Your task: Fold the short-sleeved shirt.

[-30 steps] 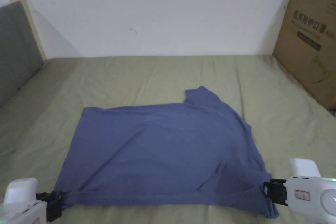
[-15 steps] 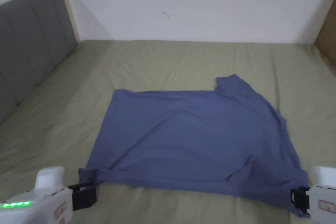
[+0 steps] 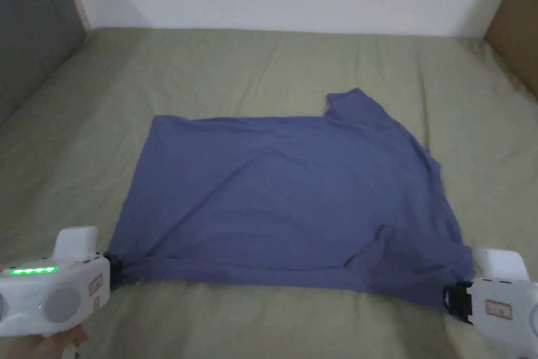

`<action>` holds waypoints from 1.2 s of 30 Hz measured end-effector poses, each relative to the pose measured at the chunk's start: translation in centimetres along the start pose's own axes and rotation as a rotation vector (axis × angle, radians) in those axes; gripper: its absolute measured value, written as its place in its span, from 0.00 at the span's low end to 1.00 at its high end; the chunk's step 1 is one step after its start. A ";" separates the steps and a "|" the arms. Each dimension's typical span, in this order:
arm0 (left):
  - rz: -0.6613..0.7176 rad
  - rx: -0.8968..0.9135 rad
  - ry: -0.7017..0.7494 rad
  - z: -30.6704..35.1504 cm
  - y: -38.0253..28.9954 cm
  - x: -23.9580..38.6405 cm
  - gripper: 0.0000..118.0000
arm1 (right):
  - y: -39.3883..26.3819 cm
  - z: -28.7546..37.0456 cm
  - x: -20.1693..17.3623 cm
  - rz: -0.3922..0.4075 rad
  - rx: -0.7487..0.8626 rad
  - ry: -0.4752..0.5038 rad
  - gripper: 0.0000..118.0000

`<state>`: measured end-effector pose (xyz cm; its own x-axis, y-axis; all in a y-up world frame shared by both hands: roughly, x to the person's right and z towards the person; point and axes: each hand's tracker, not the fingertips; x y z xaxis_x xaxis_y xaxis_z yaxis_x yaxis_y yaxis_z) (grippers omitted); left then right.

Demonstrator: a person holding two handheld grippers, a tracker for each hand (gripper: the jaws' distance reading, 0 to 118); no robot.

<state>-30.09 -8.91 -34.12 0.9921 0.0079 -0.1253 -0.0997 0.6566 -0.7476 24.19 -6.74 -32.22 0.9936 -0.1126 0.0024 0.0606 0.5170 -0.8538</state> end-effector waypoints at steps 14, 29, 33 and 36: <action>-0.022 0.026 0.022 1.4 0.7 -0.8 0.03 | 1.4 -0.3 1.5 -0.014 0.049 0.004 0.60; -0.045 0.039 0.036 1.8 2.6 -0.9 0.03 | 4.3 1.3 1.1 0.007 0.097 0.016 0.03; -0.028 0.070 0.049 1.1 5.7 -1.0 0.03 | 8.9 0.7 1.1 0.006 0.146 0.010 0.03; -0.027 0.075 0.056 -0.5 8.7 -0.9 0.03 | 12.8 -0.9 0.9 0.016 0.145 0.006 0.03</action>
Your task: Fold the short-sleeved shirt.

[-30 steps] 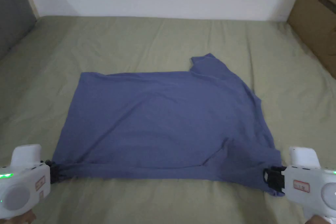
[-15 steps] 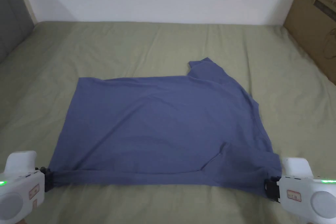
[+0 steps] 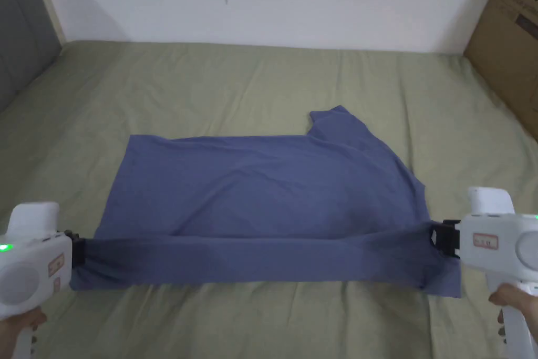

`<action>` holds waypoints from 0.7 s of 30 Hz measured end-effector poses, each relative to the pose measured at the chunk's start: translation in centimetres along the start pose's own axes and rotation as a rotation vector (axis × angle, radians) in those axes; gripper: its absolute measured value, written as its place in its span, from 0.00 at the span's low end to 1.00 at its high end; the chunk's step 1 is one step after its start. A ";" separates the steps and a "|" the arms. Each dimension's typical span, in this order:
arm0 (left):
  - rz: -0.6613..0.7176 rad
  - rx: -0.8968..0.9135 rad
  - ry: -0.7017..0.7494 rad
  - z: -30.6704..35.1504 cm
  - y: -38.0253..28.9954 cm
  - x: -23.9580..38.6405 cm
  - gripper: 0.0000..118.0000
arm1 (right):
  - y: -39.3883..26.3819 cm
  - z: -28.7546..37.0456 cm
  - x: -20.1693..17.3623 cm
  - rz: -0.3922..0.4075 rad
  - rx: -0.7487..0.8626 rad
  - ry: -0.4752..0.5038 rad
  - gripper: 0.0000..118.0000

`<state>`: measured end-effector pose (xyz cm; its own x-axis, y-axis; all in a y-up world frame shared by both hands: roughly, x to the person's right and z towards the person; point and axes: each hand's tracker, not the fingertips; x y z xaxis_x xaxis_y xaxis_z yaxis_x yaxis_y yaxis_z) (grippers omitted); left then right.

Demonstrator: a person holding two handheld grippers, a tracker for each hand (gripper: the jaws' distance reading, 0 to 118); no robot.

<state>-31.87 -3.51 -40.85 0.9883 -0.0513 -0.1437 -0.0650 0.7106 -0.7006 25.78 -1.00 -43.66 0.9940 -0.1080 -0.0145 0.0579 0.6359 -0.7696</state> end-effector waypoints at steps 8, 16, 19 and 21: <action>-0.069 -0.108 0.052 -6.8 1.7 2.1 0.03 | 3.2 -8.2 -0.5 0.026 -0.147 -0.043 0.03; -0.052 -0.123 0.079 -7.9 1.0 2.0 0.83 | 2.4 -9.9 0.7 0.033 -0.156 -0.089 0.56; -0.046 -0.080 0.083 -5.9 1.5 1.6 0.82 | 2.9 -7.9 0.8 0.057 -0.111 -0.112 0.56; -0.021 -0.060 0.066 -4.3 1.6 0.8 0.81 | 3.3 -6.2 0.9 0.046 -0.068 -0.107 0.56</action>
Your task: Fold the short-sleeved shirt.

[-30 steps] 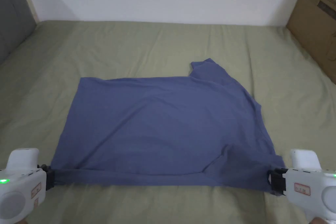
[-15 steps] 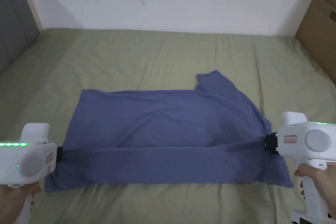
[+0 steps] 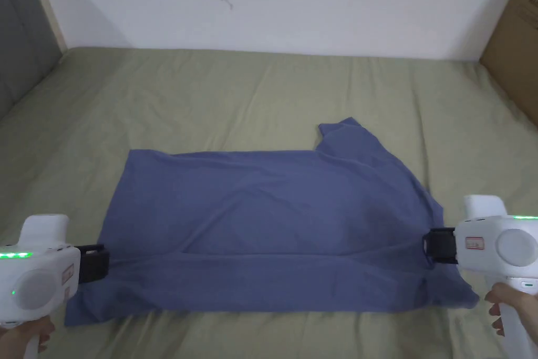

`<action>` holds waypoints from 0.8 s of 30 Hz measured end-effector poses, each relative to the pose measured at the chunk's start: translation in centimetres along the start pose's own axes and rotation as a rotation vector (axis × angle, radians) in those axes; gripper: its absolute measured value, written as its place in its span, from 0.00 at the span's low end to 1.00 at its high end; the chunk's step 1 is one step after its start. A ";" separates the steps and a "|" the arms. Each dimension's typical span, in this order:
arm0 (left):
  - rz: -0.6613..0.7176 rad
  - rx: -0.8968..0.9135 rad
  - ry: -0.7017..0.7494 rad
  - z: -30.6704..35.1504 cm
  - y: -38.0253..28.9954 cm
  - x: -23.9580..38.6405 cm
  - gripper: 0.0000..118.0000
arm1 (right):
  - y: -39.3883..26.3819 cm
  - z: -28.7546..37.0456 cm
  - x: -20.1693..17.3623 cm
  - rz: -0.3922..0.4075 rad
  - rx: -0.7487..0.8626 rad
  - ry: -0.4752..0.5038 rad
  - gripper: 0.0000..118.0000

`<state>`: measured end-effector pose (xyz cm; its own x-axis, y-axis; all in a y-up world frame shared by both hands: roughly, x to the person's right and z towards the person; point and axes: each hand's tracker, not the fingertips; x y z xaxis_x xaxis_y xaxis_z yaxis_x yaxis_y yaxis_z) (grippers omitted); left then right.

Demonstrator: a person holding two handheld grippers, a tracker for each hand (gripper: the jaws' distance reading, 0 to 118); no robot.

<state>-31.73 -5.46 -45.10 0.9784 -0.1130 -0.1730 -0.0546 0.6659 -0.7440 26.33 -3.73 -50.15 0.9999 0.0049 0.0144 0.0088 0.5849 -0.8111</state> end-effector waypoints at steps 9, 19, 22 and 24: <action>0.082 0.017 -0.130 7.0 -5.4 -1.8 0.00 | -4.7 7.4 -2.4 -0.004 0.085 0.139 0.01; 0.153 -0.065 -0.162 6.0 -9.1 -2.1 0.23 | -11.4 5.5 -4.4 -0.025 -0.037 0.188 0.01; 0.174 -0.073 -0.146 3.9 -7.6 -2.0 0.91 | -11.6 5.5 -4.5 -0.028 -0.042 0.188 0.01; 0.173 -0.066 -0.114 2.3 -6.9 -1.8 0.88 | -11.6 5.5 -4.4 -0.029 -0.046 0.190 0.01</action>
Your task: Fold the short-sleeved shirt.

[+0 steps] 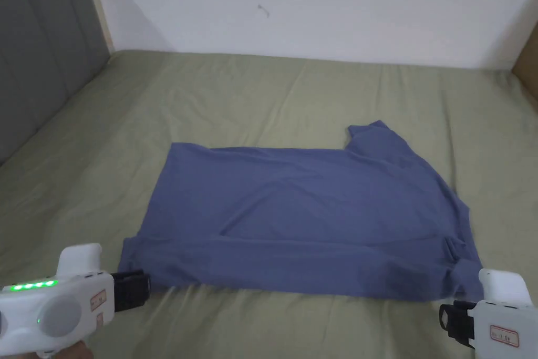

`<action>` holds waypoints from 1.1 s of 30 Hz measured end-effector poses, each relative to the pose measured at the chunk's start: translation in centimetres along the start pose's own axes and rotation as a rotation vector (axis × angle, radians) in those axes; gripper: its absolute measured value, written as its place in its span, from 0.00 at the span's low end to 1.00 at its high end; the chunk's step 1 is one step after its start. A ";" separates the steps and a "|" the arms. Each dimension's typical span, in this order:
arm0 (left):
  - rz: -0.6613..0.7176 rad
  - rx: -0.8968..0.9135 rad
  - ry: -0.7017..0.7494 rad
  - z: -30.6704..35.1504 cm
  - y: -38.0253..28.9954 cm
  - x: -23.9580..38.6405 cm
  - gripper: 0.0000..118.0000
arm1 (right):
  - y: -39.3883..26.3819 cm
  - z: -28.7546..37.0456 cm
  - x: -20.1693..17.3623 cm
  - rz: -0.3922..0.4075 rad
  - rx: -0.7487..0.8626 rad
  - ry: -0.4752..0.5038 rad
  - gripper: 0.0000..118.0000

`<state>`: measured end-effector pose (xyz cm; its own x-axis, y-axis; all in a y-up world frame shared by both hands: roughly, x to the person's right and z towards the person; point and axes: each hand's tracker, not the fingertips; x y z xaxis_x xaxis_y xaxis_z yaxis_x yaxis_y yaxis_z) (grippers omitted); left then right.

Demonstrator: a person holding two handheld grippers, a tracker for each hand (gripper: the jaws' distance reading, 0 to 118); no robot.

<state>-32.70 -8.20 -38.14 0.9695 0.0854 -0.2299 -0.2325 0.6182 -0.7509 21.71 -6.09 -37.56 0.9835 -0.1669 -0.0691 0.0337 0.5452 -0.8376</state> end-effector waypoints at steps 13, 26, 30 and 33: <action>-0.018 -0.055 -0.013 -2.9 0.9 1.4 0.07 | -0.5 0.9 1.3 -0.031 0.035 -0.037 0.54; -0.040 -0.067 -0.039 -2.4 1.6 1.0 0.06 | 5.5 -5.2 6.3 -0.107 -0.004 -0.120 0.33; -0.054 -0.068 -0.035 -2.0 1.8 1.2 0.06 | 4.4 -5.3 5.6 -0.087 -0.024 -0.131 0.04; -0.063 -0.063 -0.040 -1.4 2.1 1.1 0.06 | 4.3 -3.9 5.9 -0.082 -0.012 -0.132 0.04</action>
<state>-32.25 -7.92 -40.86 0.9844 0.0796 -0.1571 -0.1741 0.5733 -0.8006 26.92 -7.92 -43.68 0.9923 -0.1009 0.0712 0.1139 0.5241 -0.8440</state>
